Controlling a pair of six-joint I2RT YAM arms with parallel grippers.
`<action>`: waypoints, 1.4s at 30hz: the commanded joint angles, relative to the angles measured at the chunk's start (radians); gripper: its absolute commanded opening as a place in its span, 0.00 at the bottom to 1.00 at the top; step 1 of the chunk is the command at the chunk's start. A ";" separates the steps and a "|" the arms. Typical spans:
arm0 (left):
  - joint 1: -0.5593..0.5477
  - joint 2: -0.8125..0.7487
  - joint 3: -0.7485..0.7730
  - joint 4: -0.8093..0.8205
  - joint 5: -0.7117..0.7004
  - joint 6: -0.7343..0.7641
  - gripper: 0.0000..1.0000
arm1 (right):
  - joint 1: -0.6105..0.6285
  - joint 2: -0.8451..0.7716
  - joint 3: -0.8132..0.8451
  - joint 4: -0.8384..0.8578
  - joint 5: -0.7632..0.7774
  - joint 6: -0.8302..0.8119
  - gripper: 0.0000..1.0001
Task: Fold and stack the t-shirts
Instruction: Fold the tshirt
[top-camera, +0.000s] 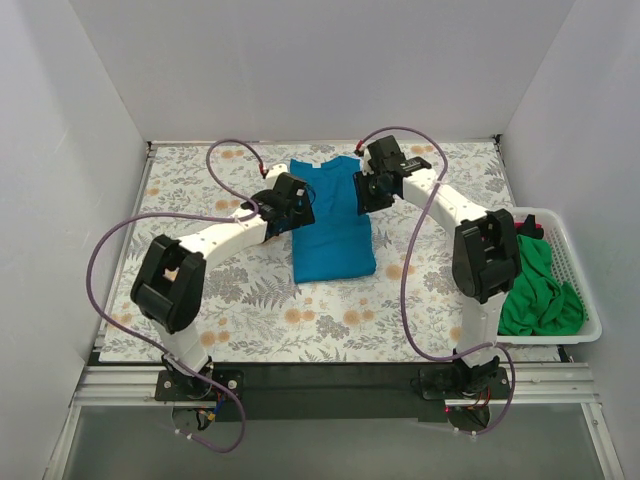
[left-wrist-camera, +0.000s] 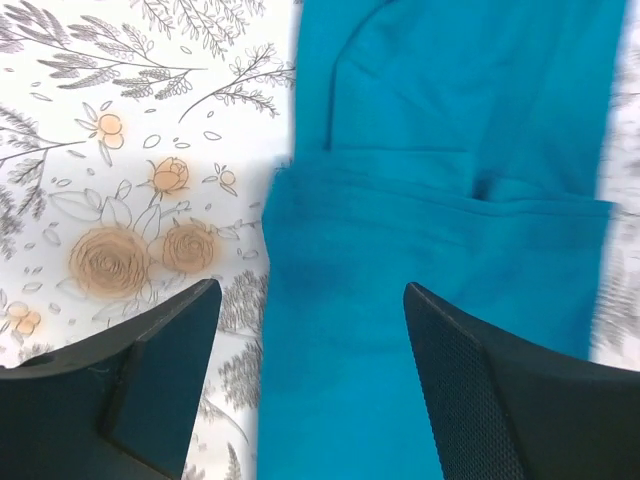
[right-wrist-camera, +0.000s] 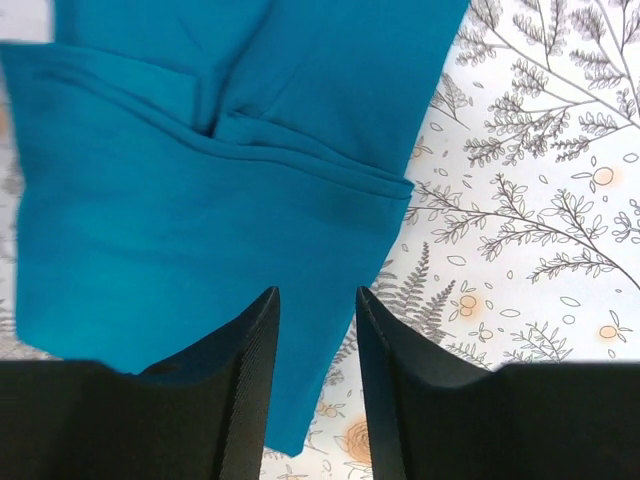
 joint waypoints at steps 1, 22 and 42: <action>-0.015 -0.163 -0.046 -0.010 0.016 -0.062 0.73 | -0.003 -0.130 -0.046 0.090 -0.099 0.010 0.42; -0.029 -0.129 -0.267 0.063 0.327 -0.157 0.31 | -0.089 -0.258 -0.675 0.537 -0.580 0.203 0.36; -0.034 -0.570 -0.770 -0.116 0.453 -0.374 0.15 | -0.179 -0.467 -1.200 0.662 -0.763 0.244 0.31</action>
